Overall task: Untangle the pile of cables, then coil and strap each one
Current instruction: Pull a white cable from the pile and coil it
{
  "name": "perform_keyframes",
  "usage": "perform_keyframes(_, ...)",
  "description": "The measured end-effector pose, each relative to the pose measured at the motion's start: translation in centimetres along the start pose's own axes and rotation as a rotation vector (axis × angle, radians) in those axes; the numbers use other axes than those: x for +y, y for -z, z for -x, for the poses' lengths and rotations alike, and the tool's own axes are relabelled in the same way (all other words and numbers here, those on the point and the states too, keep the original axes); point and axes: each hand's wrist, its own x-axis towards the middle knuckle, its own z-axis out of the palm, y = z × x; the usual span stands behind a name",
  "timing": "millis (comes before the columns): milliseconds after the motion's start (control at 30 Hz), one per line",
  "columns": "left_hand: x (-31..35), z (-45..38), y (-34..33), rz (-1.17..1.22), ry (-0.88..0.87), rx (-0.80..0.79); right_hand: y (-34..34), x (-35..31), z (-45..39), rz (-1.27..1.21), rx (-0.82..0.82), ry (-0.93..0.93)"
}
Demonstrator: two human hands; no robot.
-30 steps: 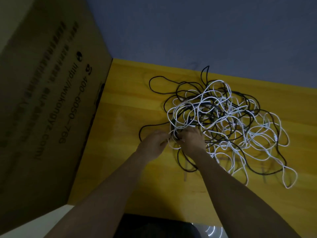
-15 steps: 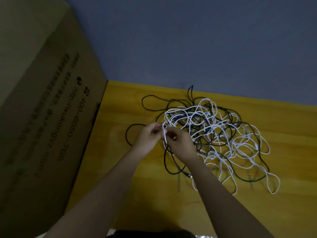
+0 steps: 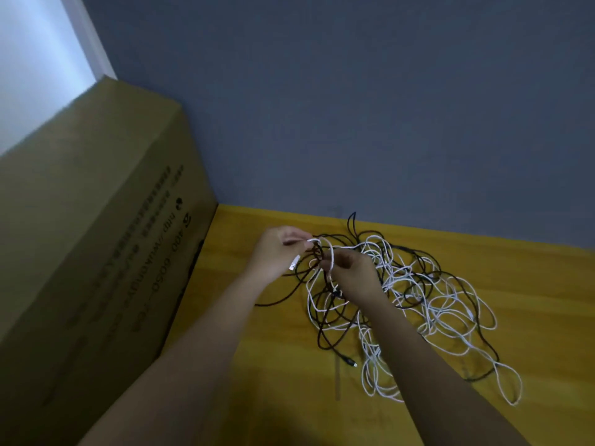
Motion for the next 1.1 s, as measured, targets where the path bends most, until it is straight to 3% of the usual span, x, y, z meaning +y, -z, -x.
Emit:
perform_keyframes(100, 1.3, 0.3, 0.5, -0.014, -0.038, 0.007, 0.4, -0.6, 0.1, 0.111, 0.063, -0.013)
perform_keyframes(200, 2.9, 0.4, 0.7, -0.002, -0.075, 0.01, 0.7, -2.8, 0.5, -0.022, 0.181, 0.109)
perform_keyframes(333, 5.4, 0.5, 1.0, -0.006, -0.149, 0.027, 0.9, -5.5, 0.6, -0.099, 0.027, 0.226)
perform_keyframes(433, 7.3, 0.8, 1.3, -0.015, -0.198, 0.026, 1.7, -6.7, 0.2, -0.039, 0.05, 0.28)
perform_keyframes(700, 11.2, 1.6, 1.7, 0.057, -0.266, 0.125, 4.3, -10.4, -0.4, -0.206, 0.17, 0.351)
perform_keyframes(933, 12.3, 1.9, 0.5, -0.096, -0.257, 0.0, 6.4, -11.6, -0.5, -0.007, 0.296, 0.406)
perform_keyframes(1033, 12.7, 1.4, -0.3, -0.216, -0.282, 0.07, 7.1, -11.3, -0.9, 0.017, 0.324, 0.432)
perform_keyframes(1100, 12.9, 1.1, -1.1, -0.174, -0.302, 0.124, 7.7, -11.1, -1.1, -0.018, 0.315, 0.446)
